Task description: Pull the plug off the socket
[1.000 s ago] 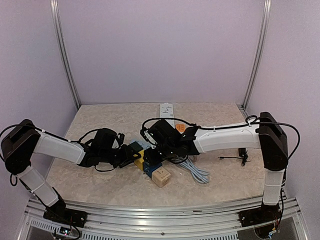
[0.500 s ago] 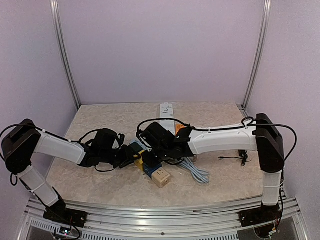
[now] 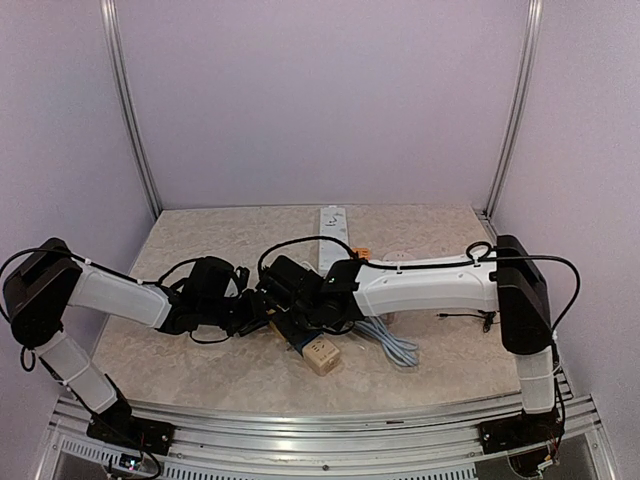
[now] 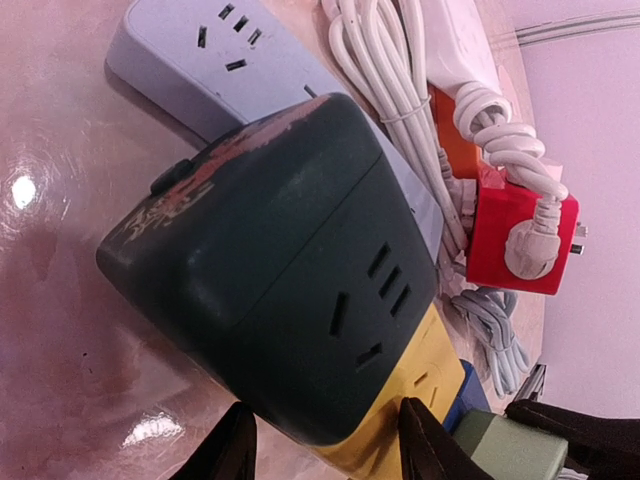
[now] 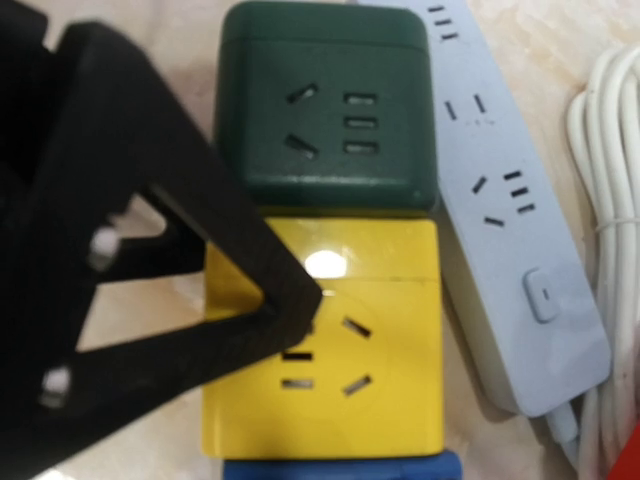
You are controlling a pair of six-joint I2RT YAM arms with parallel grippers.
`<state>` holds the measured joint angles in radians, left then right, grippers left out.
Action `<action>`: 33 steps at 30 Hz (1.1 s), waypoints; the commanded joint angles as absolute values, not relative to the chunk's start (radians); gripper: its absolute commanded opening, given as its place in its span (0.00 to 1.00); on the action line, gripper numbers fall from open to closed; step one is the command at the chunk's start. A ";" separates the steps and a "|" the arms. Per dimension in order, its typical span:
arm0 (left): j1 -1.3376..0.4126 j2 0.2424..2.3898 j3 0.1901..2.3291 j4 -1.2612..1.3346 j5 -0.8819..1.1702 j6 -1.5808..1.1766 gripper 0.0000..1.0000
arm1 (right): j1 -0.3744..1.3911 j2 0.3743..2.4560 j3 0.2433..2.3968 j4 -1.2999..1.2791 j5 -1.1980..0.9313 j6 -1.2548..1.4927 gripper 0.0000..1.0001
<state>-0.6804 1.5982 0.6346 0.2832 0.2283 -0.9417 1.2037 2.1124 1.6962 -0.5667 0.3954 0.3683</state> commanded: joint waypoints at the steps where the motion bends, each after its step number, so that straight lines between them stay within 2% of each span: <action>1: -0.693 1.643 0.629 0.186 0.223 -0.922 0.47 | 1.222 2.142 1.727 -0.584 0.433 0.331 0.00; 8: -0.693 1.640 0.627 0.181 0.222 -0.922 0.47 | 1.214 2.124 1.706 -0.548 0.368 0.353 0.00; 18: -0.695 1.634 0.624 0.176 0.215 -0.921 0.46 | 1.088 1.960 1.440 -0.244 0.020 0.487 0.00; 33: -0.698 1.636 0.624 0.173 0.212 -0.922 0.46 | 1.078 1.959 1.405 -0.179 -0.055 0.518 0.00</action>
<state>-0.6819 1.5990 0.6395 0.2890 0.2207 -0.9405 1.0683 1.9663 1.4170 -0.2501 0.0574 0.4664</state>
